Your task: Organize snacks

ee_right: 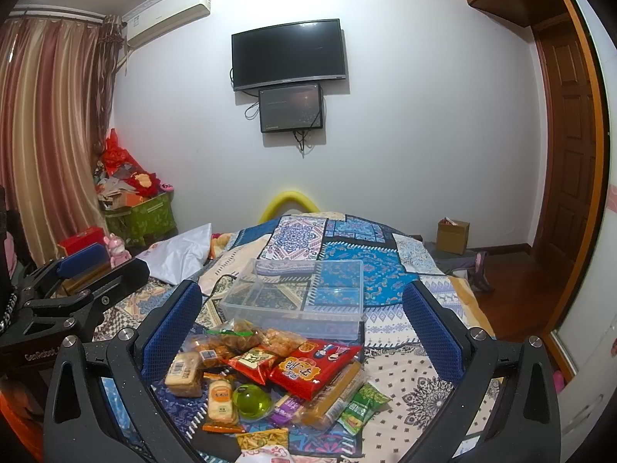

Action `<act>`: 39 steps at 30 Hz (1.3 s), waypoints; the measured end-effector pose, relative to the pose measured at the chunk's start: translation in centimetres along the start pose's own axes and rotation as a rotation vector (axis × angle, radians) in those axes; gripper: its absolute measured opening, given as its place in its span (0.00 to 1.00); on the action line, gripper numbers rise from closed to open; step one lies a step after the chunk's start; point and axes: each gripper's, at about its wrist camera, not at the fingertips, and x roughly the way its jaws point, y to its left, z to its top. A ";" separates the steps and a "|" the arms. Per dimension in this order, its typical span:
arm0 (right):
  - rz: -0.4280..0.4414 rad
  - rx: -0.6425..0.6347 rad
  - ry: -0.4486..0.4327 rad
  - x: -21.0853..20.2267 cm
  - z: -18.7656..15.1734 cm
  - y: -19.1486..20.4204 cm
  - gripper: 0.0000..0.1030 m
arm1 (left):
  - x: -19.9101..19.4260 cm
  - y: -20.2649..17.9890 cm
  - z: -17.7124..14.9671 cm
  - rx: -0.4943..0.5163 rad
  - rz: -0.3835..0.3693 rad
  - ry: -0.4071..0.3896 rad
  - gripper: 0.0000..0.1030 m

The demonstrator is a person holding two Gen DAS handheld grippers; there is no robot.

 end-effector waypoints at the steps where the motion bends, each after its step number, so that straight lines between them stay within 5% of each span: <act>1: 0.000 0.001 0.000 0.0 0.0 0.0 1.00 | 0.0 0.0 0.0 -0.001 0.000 0.000 1.00; 26: 0.003 0.005 0.013 0.6 -0.3 -0.4 1.00 | 0.8 0.0 -0.3 -0.011 -0.007 0.016 1.00; 39: -0.018 0.007 0.095 3.1 -1.9 -1.6 1.00 | 3.6 2.0 -2.3 -0.022 0.002 0.121 1.00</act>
